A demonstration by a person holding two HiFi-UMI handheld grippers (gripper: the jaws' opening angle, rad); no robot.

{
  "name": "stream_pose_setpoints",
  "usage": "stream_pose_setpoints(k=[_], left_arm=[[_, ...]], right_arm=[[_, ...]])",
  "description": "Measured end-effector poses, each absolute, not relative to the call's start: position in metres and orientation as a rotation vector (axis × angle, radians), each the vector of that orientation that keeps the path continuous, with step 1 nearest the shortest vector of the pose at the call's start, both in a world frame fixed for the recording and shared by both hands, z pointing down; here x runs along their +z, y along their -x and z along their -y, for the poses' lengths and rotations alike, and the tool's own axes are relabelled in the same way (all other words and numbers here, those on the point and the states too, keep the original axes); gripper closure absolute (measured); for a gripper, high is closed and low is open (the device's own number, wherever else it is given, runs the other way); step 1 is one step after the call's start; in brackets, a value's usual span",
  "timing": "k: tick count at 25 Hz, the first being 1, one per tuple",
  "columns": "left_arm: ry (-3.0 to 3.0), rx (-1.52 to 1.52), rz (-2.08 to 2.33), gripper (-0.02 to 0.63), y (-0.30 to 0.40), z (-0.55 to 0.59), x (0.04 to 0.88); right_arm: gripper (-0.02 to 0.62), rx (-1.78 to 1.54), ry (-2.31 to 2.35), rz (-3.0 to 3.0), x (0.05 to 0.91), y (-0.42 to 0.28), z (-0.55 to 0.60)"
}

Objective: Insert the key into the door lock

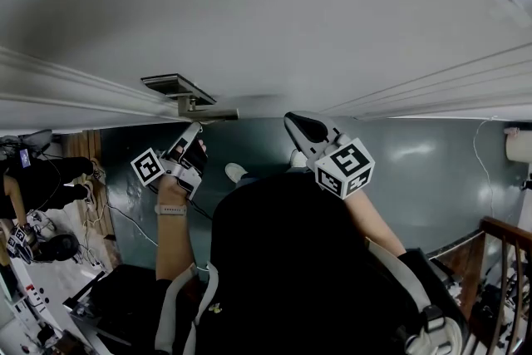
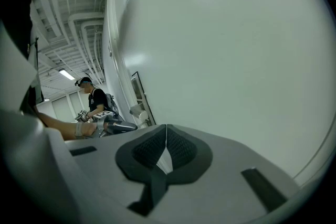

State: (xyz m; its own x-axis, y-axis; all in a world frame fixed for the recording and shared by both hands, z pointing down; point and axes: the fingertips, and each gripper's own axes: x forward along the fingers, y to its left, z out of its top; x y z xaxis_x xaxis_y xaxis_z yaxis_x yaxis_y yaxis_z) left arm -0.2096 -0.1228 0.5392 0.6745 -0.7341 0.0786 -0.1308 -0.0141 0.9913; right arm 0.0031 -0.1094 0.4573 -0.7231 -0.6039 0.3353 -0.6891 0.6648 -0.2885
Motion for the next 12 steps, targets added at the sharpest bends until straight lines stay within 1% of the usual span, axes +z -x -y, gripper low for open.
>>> stream_pose_setpoints(k=[12], left_arm=[[-1.495,-0.564,0.748,0.578,0.2164,0.1315,0.5389]], right_arm=[[0.580,0.589,-1.059,2.669,0.4553,-0.0027,0.1136]])
